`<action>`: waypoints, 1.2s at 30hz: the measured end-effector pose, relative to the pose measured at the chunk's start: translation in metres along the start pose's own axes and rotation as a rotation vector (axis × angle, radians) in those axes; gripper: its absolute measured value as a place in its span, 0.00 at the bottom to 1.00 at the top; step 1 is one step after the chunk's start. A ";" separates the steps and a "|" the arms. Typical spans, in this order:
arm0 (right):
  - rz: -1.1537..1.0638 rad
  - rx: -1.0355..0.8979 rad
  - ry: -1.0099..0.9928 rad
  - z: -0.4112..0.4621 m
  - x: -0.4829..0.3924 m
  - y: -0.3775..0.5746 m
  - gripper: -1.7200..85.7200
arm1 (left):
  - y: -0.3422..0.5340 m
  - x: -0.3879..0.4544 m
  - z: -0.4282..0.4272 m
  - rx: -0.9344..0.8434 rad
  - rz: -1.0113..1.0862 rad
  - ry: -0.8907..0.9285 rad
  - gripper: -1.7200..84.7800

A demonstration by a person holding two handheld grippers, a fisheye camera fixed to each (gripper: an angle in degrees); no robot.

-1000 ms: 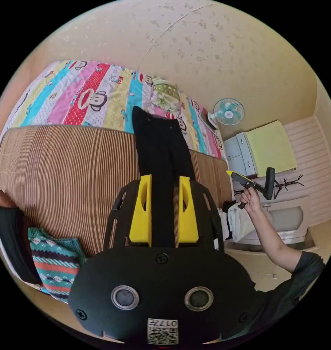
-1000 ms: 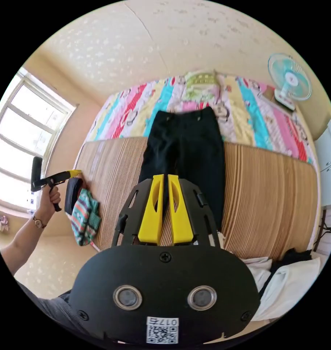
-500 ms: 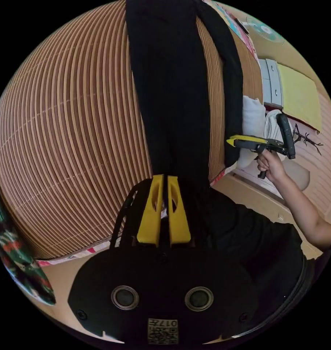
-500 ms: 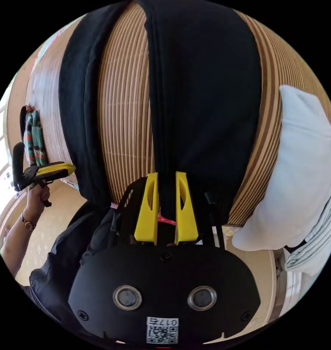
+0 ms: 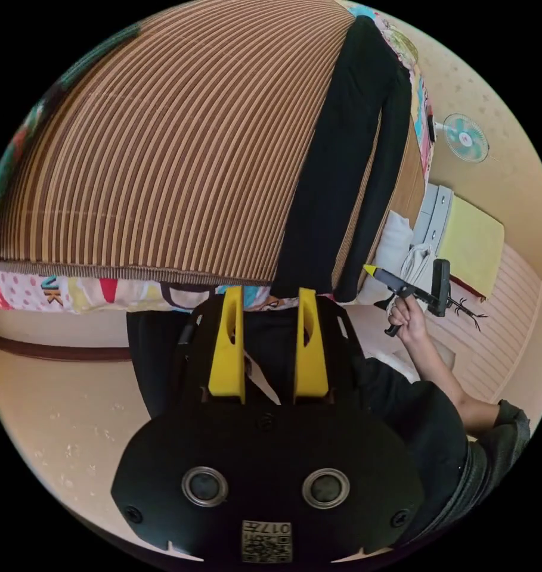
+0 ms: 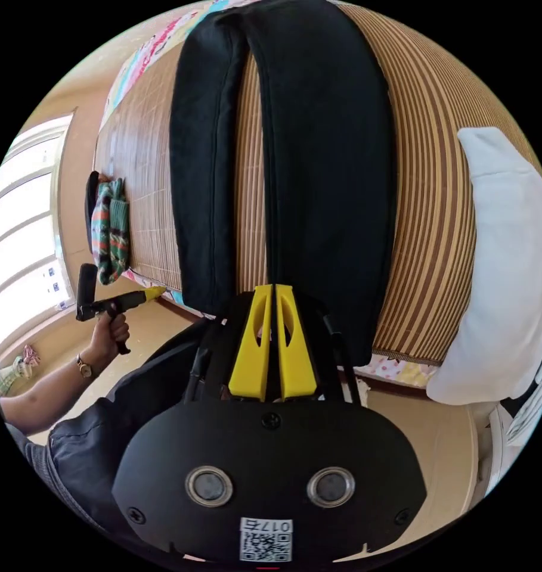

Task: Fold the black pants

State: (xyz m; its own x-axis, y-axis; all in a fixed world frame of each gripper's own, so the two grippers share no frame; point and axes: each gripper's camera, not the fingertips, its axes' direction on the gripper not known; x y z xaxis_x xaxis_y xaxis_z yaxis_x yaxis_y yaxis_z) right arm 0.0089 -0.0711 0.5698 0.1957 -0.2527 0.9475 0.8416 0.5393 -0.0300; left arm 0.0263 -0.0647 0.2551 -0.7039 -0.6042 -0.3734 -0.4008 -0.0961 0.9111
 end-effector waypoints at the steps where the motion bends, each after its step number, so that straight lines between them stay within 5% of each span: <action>1: -0.030 0.013 -0.015 -0.011 0.003 0.000 0.07 | -0.020 0.009 -0.009 0.006 0.039 0.010 0.15; 9: -0.113 -0.220 -0.205 0.036 -0.003 -0.023 0.09 | -0.075 0.033 0.021 -0.204 0.071 -0.316 0.07; 17: -0.349 -0.443 -0.167 0.045 0.001 0.060 0.04 | 0.030 -0.043 -0.017 -0.242 0.009 -0.278 0.06; 21: -0.217 -0.218 -0.040 -0.028 0.065 0.084 0.07 | 0.074 -0.110 -0.035 -0.259 -0.196 -0.234 0.06; 25: 0.205 0.022 0.088 -0.090 0.171 0.116 0.11 | 0.101 -0.145 -0.055 -0.165 -0.250 -0.110 0.08; 28: 0.203 -0.019 -0.136 -0.073 0.210 0.129 0.12 | 0.107 -0.145 -0.060 -0.142 -0.210 -0.106 0.09; 33: 0.137 -0.023 -0.182 -0.062 0.209 0.156 0.06 | 0.094 -0.109 -0.044 -0.181 -0.051 -0.065 0.11; 36: 0.003 0.057 -0.453 -0.076 0.198 0.186 0.05 | 0.081 -0.070 -0.023 -0.209 0.076 -0.028 0.12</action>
State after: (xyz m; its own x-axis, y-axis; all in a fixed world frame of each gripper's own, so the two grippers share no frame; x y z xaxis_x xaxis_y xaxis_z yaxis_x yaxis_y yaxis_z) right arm 0.2427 -0.0818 0.7272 -0.0521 0.1186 0.9916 0.8096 0.5864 -0.0276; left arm 0.0566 -0.0482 0.3590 -0.7447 -0.5941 -0.3040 -0.2178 -0.2142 0.9522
